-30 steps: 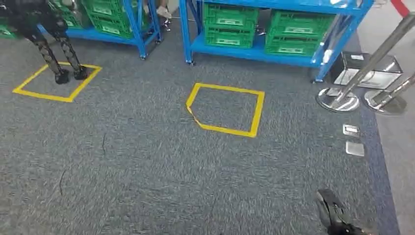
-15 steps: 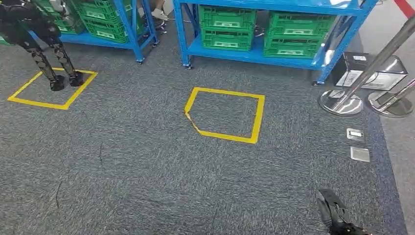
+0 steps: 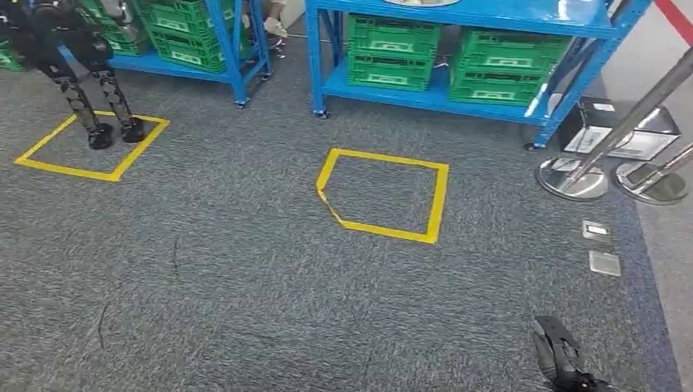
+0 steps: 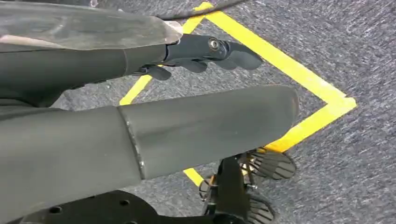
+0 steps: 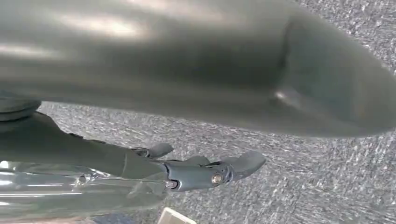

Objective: Take the parts from the cabinet and place them on the table.

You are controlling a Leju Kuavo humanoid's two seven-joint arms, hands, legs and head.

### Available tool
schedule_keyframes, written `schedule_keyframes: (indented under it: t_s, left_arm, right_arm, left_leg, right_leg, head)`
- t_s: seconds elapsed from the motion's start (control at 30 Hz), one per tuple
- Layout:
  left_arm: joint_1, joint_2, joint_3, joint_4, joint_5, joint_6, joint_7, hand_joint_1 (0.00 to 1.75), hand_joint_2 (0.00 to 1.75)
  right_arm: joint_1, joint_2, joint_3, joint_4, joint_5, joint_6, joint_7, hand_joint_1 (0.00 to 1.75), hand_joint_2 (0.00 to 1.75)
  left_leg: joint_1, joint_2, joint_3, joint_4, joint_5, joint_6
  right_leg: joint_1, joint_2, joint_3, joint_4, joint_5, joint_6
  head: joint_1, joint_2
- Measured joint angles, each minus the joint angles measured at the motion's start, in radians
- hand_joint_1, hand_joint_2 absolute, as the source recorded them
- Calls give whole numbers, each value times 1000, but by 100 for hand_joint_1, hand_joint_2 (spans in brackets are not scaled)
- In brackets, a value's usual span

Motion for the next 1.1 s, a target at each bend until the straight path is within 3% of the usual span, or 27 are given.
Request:
schedule_keyframes:
  t_s: [0.07, 0.1, 0.17, 0.23, 0.27, 0.3, 0.33, 0.43, 0.47, 0.5, 0.6, 0.63, 0.67, 0.73, 0.77, 0.8, 0.83, 0.87, 0.93, 0.97, 1.0, 1.03, 1.07, 1.1]
  left_arm:
    - [0, 1, 0, 0, 0, 0, 0, 0, 0]
    - [0, 2, 0, 0, 0, 0, 0, 0, 0]
    - [-1, 2, 0, 0, 0, 0, 0, 0, 0]
    - [-2, 3, 0, 0, 0, 0, 0, 0, 0]
    - [-2, 3, 0, 0, 0, 0, 0, 0, 0]
    - [0, 3, 0, 0, 1, -1, 0, 0, 0]
    - [-1, 3, 0, 0, 1, -2, 0, 0, 0]
    - [-2, 3, 0, 0, 1, -2, 0, 0, 0]
    - [-1, 3, 0, 0, 1, -2, 0, 0, 0]
    - [2, 3, 0, 0, 2, -2, 0, 0, 0]
    - [4, 3, 0, 0, 4, -2, 0, 0, 0]
    - [6, 5, 0, 0, 4, -3, 0, 0, 0]
    - [3, 6, 0, 0, 4, -3, 0, 0, 0]
    - [3, 6, -1, 0, 4, -3, 0, 0, 0]
    - [3, 6, -1, 0, 4, -3, 0, 0, 0]
    - [1, 8, -1, 0, 4, -3, 0, 0, 0]
    - [-1, 6, -1, 0, 5, -3, 0, 0, 0]
    - [-4, 5, -2, 0, 4, -3, 0, 0, 0]
    - [-4, 5, -2, 0, 4, -3, 0, 0, 0]
    - [-2, 5, -2, 0, 4, -3, 0, 0, 0]
    - [1, 5, -2, 0, 4, -3, 0, 0, 0]
    - [3, 5, -2, 0, 4, -3, 0, 0, 0]
    - [4, 5, -2, 0, 4, -3, 0, 0, 0]
    - [5, 7, -2, 0, 4, -3, 0, 0, 0]
  right_arm:
    - [0, 0, 0, 0, 0, 0, 0, 0, 0]
    - [0, 0, 0, 0, 0, 0, 0, 0, 0]
    - [0, 0, 0, 0, 0, 0, 0, 0, 0]
    - [1, 1, 0, 0, 0, 0, 0, 0, 0]
    - [1, 1, 0, 0, 0, 0, 0, 0, 0]
    - [0, 1, 0, 0, 0, 0, 0, 0, 0]
    - [-1, 1, 0, 0, 0, 1, -1, 0, 0]
    - [1, 1, 0, 0, 0, 1, -1, 0, 0]
    - [5, 1, 0, 0, 0, 1, 0, 0, 0]
    - [7, 1, 1, 0, 0, 1, 0, 0, 0]
    - [7, 1, 1, 0, 0, 1, -1, 0, 0]
    - [7, 2, 1, 0, 0, 1, 0, 0, 0]
    - [7, 3, 1, 0, 0, 1, 0, 0, 0]
    - [10, 5, 2, 0, 0, 1, -1, 0, 0]
    - [12, 5, 2, 0, 0, 0, 0, 0, 0]
    - [13, 5, 2, 0, -1, 0, 0, 0, 0]
    - [10, 5, 2, 0, -2, -1, -2, 0, 0]
    - [5, 3, 2, 0, -2, -1, -2, 0, 0]
    - [1, 3, 2, 0, -2, 0, -2, 0, 0]
    - [1, 4, 2, 0, -2, 0, -2, 0, 0]
    - [3, 4, 2, 0, -2, 0, -2, 0, 0]
    - [3, 4, 2, 0, -2, 0, -1, 0, 0]
    - [2, 4, 2, 0, -2, 0, -2, 0, 0]
    - [2, 4, 2, 0, -2, 0, -2, 0, 0]
  left_leg:
    - [-5, 0, 0, 2, -3, 6]
    - [-8, 0, -1, 4, -5, 10]
    - [-15, 0, -1, 6, -8, 17]
    - [-11, 0, -2, 0, -6, 25]
    - [-9, -1, 5, -7, -10, 33]
    - [-6, 0, 19, -17, -11, 39]
    - [-7, 3, 26, -19, -11, 41]
    - [-10, 4, 30, -19, -17, 44]
    - [-10, 3, 33, -19, -20, 41]
    - [-10, 2, 39, -19, -24, 38]
    - [-6, 0, 69, -18, -46, 21]
    - [-6, 0, 73, -21, -51, 15]
    - [-6, 1, 71, -18, -56, 7]
    - [-7, 2, 80, -10, -63, -8]
    - [-4, 2, 90, -18, -67, -12]
    - [1, 3, 81, 12, -67, -16]
    - [1, 2, 41, 80, -52, -21]
    - [0, 2, -20, 171, -52, -25]
    - [-1, 2, -139, 315, -112, -24]
    - [-3, 2, -181, 344, -144, -20]
    - [-6, 2, -204, 335, -159, -15]
    - [-10, 2, -207, 293, -148, -7]
    - [-18, 2, -197, 215, -108, 2]
    - [-28, 1, -184, 131, -33, 14]
  right_leg:
    - [-6, 0, 2, -4, 0, 22]
    - [-10, 0, 3, -6, -1, 37]
    - [-14, 0, 5, -9, -1, 52]
    - [-14, 0, 8, 2, 10, 65]
    - [-16, -1, 9, 4, 8, 68]
    - [-17, -5, -7, 26, -6, 64]
    - [-16, -8, -32, 80, -34, 61]
    - [-9, -7, -155, 311, -132, 56]
    - [-9, -7, -179, 348, -141, 55]
    - [-10, -8, -175, 330, -122, 50]
    - [-12, -11, -63, 71, 28, 41]
    - [-10, -12, -52, 53, 6, 43]
    - [1, -19, -56, 36, -38, 37]
    - [2, -18, -42, 37, -23, 12]
    - [5, -18, -33, 38, -32, 3]
    - [2, -13, -10, 33, -29, -3]
    - [3, -13, 2, 28, -36, -9]
    - [4, -13, 14, 23, -41, -13]
    - [9, -11, 38, 18, -60, -20]
    - [11, -9, 53, 17, -71, -22]
    - [13, -6, 70, 17, -85, -23]
    - [14, -5, 89, 16, -95, -24]
    - [15, -2, 108, 16, -109, -24]
    - [15, 1, 123, 16, -121, -23]
  head:
    - [2, 0]
    - [0, 0]
    - [-2, 0]
    - [-3, 0]
    - [-2, 0]
    - [1, 0]
    - [3, 0]
    - [11, 0]
    - [12, 0]
    - [13, 0]
    - [19, 0]
    - [18, 0]
    - [14, 0]
    - [7, 0]
    - [5, 0]
    - [3, 0]
    - [-1, 0]
    - [-10, 0]
    - [-19, 0]
    - [-17, 0]
    - [-19, 0]
    - [-22, 0]
    - [-22, 0]
    - [-25, 0]
